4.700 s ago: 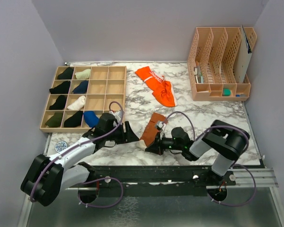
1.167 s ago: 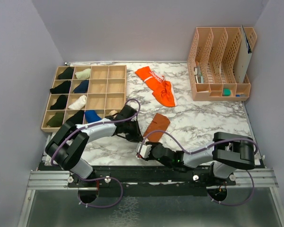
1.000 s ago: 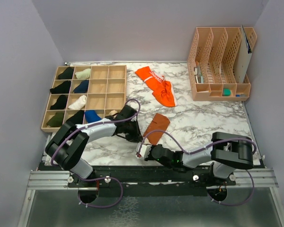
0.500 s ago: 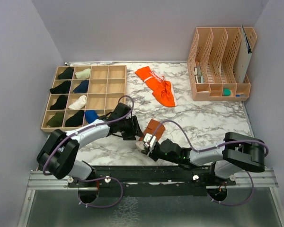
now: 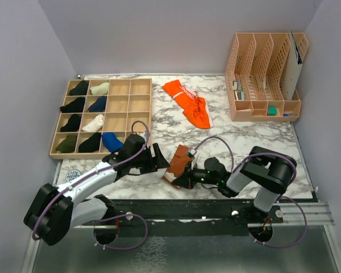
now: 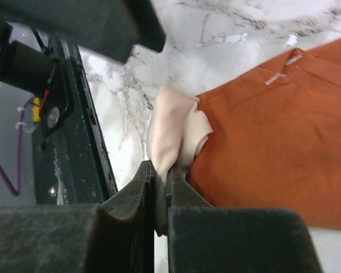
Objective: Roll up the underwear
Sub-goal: Roll the underwear to the center of the board.
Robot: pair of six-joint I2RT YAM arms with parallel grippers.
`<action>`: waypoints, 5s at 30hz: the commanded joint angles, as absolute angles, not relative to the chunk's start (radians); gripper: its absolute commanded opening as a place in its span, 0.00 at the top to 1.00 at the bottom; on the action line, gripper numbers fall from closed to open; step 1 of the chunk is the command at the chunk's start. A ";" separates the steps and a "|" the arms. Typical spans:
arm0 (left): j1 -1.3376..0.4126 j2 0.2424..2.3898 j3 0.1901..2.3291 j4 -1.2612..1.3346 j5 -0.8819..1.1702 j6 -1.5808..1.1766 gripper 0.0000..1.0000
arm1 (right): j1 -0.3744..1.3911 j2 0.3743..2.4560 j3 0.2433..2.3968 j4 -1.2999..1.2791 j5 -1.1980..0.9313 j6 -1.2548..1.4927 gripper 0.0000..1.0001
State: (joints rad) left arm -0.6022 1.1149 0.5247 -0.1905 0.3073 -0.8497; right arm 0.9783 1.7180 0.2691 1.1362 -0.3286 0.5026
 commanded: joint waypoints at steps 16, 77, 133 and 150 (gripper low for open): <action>-0.661 1.049 0.274 0.098 0.312 -0.990 0.22 | 0.799 1.911 0.317 1.100 -0.552 0.877 0.87; -0.762 1.362 0.501 -0.140 0.104 -1.034 0.63 | 1.257 1.414 0.418 0.501 0.109 -0.432 0.37; -0.736 1.079 0.331 0.132 0.219 -0.985 0.23 | 0.787 1.874 0.210 1.233 -0.381 0.927 0.90; -0.764 1.194 0.347 0.148 0.088 -1.042 0.29 | 0.720 1.977 0.231 1.182 -0.427 1.081 0.88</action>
State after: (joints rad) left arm -0.7582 1.1721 0.3275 0.1612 0.1852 -0.9920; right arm 0.7315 1.9049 0.2604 1.2930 -0.4496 1.0843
